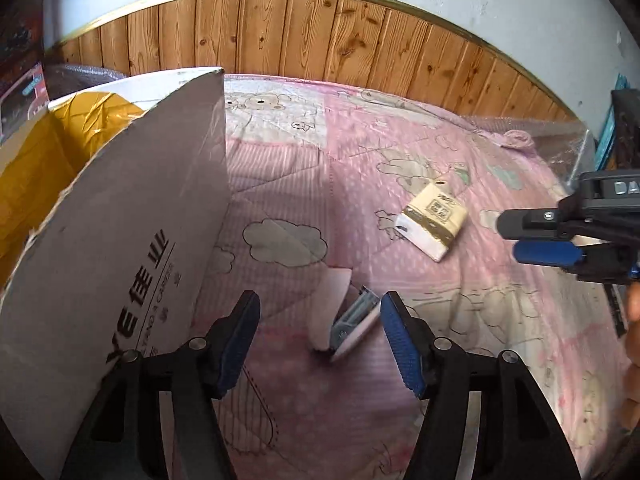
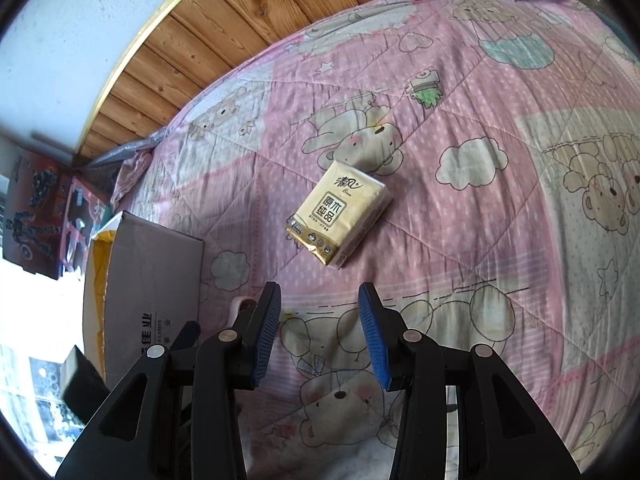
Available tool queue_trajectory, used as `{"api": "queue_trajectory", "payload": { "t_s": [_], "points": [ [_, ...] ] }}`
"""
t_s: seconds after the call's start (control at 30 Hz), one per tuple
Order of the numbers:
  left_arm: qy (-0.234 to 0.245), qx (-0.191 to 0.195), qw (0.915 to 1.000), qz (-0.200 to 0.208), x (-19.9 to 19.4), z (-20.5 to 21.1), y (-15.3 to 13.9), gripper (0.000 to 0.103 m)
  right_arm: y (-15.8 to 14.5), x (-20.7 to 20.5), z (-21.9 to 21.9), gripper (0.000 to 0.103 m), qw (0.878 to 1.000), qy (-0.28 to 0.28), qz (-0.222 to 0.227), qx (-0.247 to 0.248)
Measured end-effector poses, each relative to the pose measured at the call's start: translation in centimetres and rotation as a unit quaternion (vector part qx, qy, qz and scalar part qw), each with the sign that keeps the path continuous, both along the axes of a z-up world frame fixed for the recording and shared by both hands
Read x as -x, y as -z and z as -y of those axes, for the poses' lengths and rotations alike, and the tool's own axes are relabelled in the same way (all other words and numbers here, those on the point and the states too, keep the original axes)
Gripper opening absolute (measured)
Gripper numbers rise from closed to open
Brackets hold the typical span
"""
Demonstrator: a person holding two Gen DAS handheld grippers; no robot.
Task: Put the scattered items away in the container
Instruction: 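Grasp the tissue pack with the right tool while the left tool grasps the pink stapler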
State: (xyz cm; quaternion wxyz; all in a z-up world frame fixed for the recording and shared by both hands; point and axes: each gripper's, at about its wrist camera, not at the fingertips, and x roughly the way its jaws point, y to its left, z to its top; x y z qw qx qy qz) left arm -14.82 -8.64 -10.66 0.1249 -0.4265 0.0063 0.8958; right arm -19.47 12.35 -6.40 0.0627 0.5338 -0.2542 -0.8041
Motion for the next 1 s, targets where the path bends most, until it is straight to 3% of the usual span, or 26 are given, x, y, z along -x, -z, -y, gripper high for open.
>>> {"api": "queue_trajectory", "payload": {
  "t_s": [0.03,0.07,0.13,0.2,0.27,0.33,0.47,0.6,0.67,0.73,0.87,1.0],
  "points": [
    [-0.006,0.047,0.9989,0.005,0.6,-0.9,1.0,0.064,0.0,0.0,0.0,0.043,1.0,0.001,0.001,0.002],
    [-0.01,0.049,0.9987,-0.01,0.7,-1.0,1.2,0.064,0.0,0.0,-0.1,0.043,1.0,0.002,0.001,0.004],
    [-0.006,0.023,0.9997,0.01,1.0,-0.9,1.2,0.064,0.1,0.0,-0.2,0.043,1.0,0.004,0.001,0.007],
    [0.031,-0.006,0.999,0.031,0.5,-0.9,1.4,0.064,0.2,0.1,-0.3,0.043,1.0,0.004,0.004,0.009],
    [0.071,0.026,0.996,0.048,-0.7,-2.3,2.5,0.063,0.4,0.1,-0.4,0.043,1.0,0.005,0.006,0.011],
    [0.083,0.055,0.9948,0.019,-2.2,-3.2,2.9,0.063,0.5,0.0,-0.5,0.043,1.0,0.007,0.008,0.012],
    [0.074,0.009,0.9965,0.036,-1.3,-2.4,2.7,0.063,0.6,0.2,-0.5,0.043,1.0,0.006,0.006,0.009],
    [0.079,-0.007,0.9959,0.043,-0.5,-2.5,2.6,0.063,1.1,0.6,-0.6,0.044,1.0,0.008,0.001,0.001],
    [0.084,-0.004,0.9954,0.047,-0.1,-3.1,2.7,0.052,1.3,1.0,-0.6,0.046,1.0,0.008,-0.004,-0.009],
    [0.083,-0.015,0.9947,0.059,0.0,-3.4,2.5,0.033,1.5,1.8,-0.5,0.047,1.0,0.008,-0.011,-0.014],
    [0.048,-0.032,0.9943,0.09,0.0,-3.5,2.3,0.029,2.8,3.9,0.4,0.051,1.0,0.005,-0.011,-0.015],
    [0.044,-0.043,0.9929,0.102,-0.4,-3.5,2.3,0.029,5.2,6.2,1.3,0.054,0.999,0.008,0.006,-0.041]
  ]
}}
